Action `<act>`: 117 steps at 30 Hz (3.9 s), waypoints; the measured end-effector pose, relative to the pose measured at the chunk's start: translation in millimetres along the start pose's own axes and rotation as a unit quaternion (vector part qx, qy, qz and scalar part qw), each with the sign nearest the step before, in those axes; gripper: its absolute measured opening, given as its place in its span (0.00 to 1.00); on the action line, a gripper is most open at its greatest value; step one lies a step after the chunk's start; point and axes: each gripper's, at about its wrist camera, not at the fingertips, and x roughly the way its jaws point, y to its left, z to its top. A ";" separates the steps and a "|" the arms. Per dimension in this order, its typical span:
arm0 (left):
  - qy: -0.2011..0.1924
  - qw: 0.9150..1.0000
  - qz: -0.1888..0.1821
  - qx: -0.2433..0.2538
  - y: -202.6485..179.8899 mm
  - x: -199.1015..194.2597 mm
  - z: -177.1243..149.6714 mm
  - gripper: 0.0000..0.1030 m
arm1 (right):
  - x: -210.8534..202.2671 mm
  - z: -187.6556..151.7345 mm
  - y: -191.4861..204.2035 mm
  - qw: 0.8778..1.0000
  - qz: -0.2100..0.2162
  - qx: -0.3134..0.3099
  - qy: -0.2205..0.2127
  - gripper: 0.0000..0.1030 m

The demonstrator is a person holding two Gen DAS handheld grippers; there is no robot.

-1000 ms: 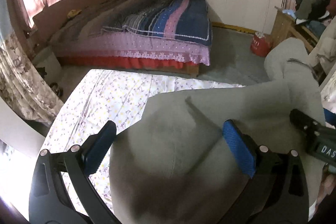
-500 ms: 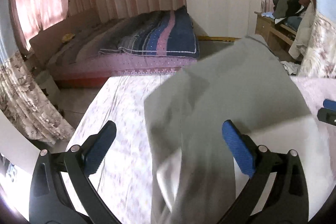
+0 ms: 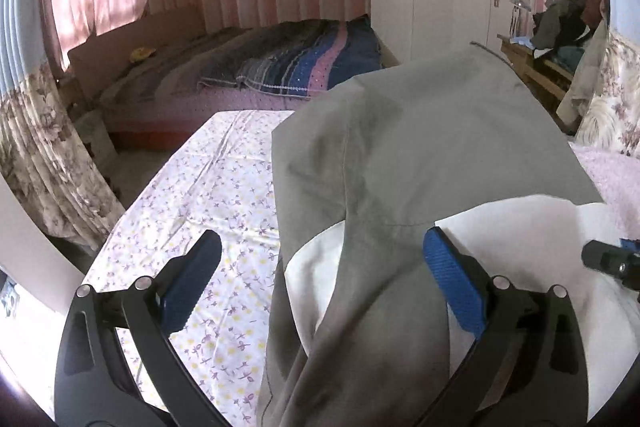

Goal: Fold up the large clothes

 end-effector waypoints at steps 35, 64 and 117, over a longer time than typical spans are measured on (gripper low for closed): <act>-0.013 0.989 -0.145 0.024 -221.5 -74.4 -15.5 0.97 | -210.8 -29.7 -169.0 0.974 -0.178 -0.059 -0.123 0.84; -0.183 0.980 -0.082 0.013 -78.5 -187.8 -61.5 0.97 | -248.7 -94.3 -89.1 0.956 -0.169 -0.052 -0.236 0.87; -0.166 0.983 -0.081 0.014 -79.6 -177.9 -62.3 0.97 | -234.9 -95.9 -90.5 0.963 -0.165 -0.051 -0.206 0.87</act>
